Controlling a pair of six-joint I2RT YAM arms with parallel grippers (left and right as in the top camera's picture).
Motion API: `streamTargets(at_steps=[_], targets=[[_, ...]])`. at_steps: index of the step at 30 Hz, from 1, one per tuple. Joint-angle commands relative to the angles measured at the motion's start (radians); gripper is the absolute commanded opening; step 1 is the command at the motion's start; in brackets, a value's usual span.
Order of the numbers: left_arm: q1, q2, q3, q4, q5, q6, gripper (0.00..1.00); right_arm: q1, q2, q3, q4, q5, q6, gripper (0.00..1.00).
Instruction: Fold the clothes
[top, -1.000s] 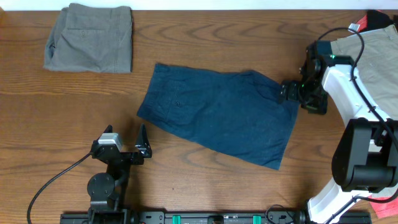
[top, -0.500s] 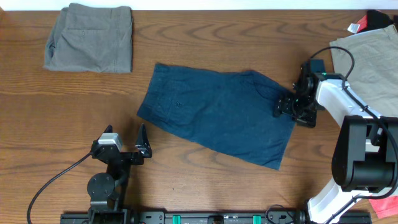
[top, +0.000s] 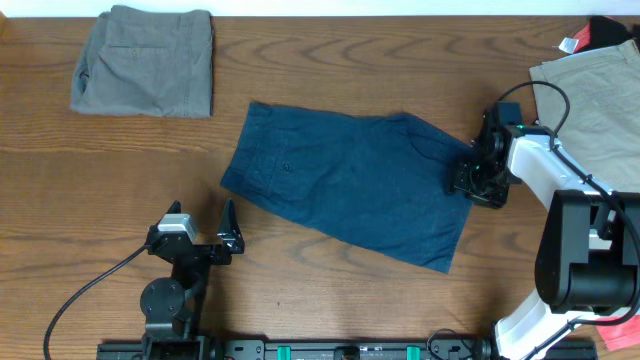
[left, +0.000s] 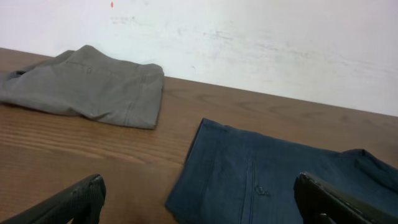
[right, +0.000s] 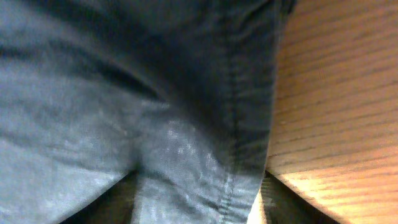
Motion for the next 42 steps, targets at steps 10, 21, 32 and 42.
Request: streamTargets(at_steps=[10,21,32,42], targets=[[-0.003,-0.004,-0.016,-0.036,0.014,0.017,0.98,0.004,0.037,-0.051,0.183,-0.024,0.0,0.01],[-0.003,-0.004,-0.016,-0.036,0.014,0.017,0.98,-0.053,0.037,-0.032,0.47,-0.013,-0.001,0.01],[-0.003,-0.004,-0.016,-0.036,0.014,0.017,0.98,-0.106,0.037,0.045,0.397,0.058,-0.043,0.07],[-0.003,-0.004,-0.016,-0.036,0.014,0.017,0.98,-0.1,0.037,0.254,0.159,0.022,-0.065,0.64]])
